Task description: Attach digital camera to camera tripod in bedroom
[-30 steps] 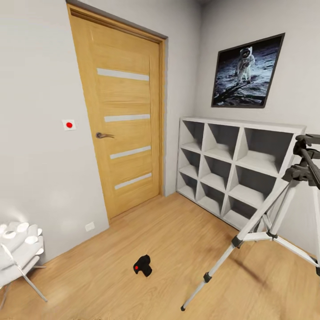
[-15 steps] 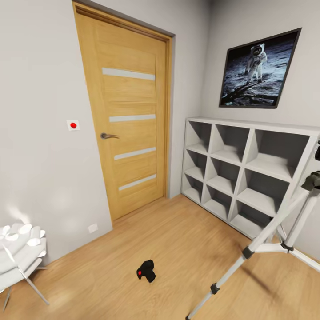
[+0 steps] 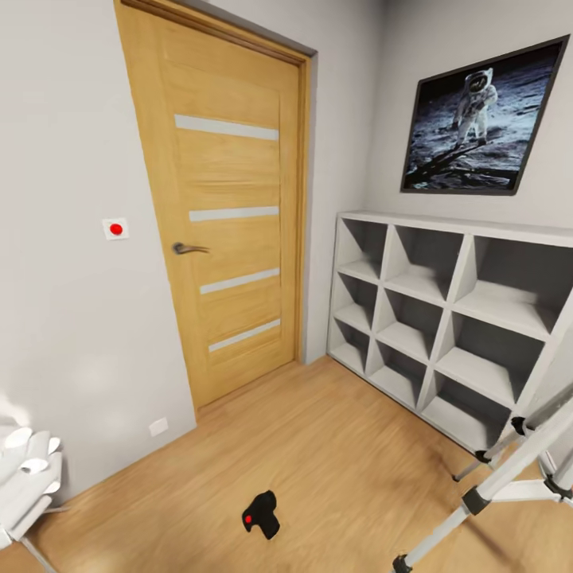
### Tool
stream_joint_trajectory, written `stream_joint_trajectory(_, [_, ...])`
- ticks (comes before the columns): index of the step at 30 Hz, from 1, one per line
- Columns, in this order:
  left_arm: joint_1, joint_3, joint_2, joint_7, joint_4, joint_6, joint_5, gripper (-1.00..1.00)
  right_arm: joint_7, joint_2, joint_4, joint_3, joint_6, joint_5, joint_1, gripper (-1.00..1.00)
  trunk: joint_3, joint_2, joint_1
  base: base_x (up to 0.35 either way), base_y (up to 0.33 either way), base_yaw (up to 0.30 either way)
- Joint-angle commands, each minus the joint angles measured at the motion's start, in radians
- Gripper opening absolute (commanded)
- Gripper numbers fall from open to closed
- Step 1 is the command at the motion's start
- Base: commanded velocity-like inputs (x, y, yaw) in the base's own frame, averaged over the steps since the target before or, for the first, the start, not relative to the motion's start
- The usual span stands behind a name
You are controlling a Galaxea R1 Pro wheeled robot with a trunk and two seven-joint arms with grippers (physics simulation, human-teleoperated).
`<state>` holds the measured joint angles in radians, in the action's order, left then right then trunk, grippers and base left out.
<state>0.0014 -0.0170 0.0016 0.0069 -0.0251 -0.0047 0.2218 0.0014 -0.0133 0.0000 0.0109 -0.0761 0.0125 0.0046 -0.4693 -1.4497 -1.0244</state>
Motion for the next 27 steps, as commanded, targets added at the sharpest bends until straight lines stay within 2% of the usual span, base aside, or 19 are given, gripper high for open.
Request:
stream_joint_trajectory(1, [0.0, -0.001, -0.001, 0.001, -0.001, -0.001, 0.005, 1.0, 0.0, 0.0, 0.0, 0.001, -0.003, 0.001, 0.0, 1.0, -0.001, 0.0, -0.001, 0.311, 0.127, 0.0])
stream_joint_trajectory(11, [0.0, 0.0, -0.004, 0.001, -0.001, -0.003, 0.005, 1.0, 0.0, 0.0, 0.0, 0.0, -0.004, 0.001, 0.0, 1.0, -0.001, 0.0, -0.001, 0.246, 0.236, 0.0])
stream_joint_trajectory(27, [0.0, 0.001, -0.005, 0.001, -0.001, -0.003, 0.004, 1.0, -0.001, -0.002, 0.0, -0.001, -0.004, -0.001, 0.0, 1.0, -0.001, 0.0, -0.001, 0.102, 0.331, -0.002])
